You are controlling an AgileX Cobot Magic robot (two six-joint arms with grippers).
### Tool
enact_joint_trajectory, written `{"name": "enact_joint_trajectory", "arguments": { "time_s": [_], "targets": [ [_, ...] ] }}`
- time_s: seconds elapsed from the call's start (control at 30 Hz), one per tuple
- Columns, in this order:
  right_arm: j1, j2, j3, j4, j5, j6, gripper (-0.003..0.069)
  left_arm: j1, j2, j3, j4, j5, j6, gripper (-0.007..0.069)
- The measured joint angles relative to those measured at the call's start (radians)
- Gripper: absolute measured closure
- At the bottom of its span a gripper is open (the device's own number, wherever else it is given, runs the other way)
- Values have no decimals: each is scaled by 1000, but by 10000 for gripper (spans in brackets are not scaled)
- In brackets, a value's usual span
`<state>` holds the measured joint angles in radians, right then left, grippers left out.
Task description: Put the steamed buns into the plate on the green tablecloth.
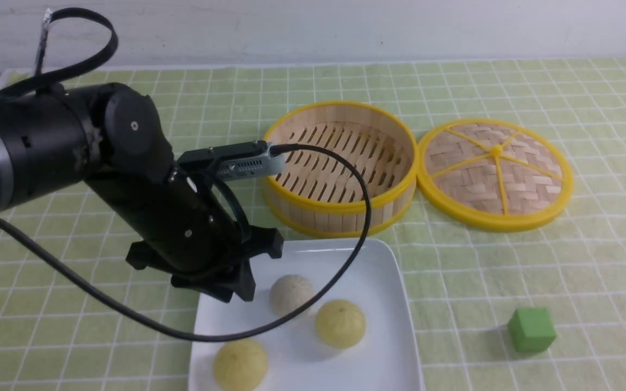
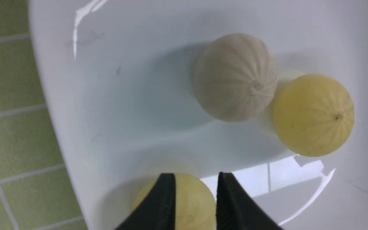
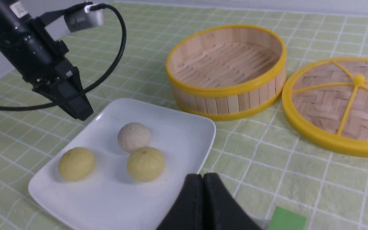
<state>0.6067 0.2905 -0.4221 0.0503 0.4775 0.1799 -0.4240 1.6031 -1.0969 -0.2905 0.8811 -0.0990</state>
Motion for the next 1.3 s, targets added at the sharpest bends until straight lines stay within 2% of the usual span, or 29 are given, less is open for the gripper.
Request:
{"name": "enact_joint_trajectory", "arguments": {
  "time_s": [0.13, 0.23, 0.4, 1.13, 1.3],
  "targets": [
    [0, 2, 12, 41, 7, -64, 674, 0, 0, 0, 4, -2, 34, 599],
    [0, 2, 12, 79, 30, -111, 674, 0, 0, 0, 4, -2, 39, 621],
    [0, 3, 17, 151, 16, -180, 673, 0, 0, 0, 4, -3, 41, 622],
    [0, 0, 19, 161, 3, -180, 659, 0, 0, 0, 16, -27, 43, 610],
    [-27, -77, 96, 131, -24, -180, 657, 0, 0, 0, 33, -82, 45, 608]
  ]
}}
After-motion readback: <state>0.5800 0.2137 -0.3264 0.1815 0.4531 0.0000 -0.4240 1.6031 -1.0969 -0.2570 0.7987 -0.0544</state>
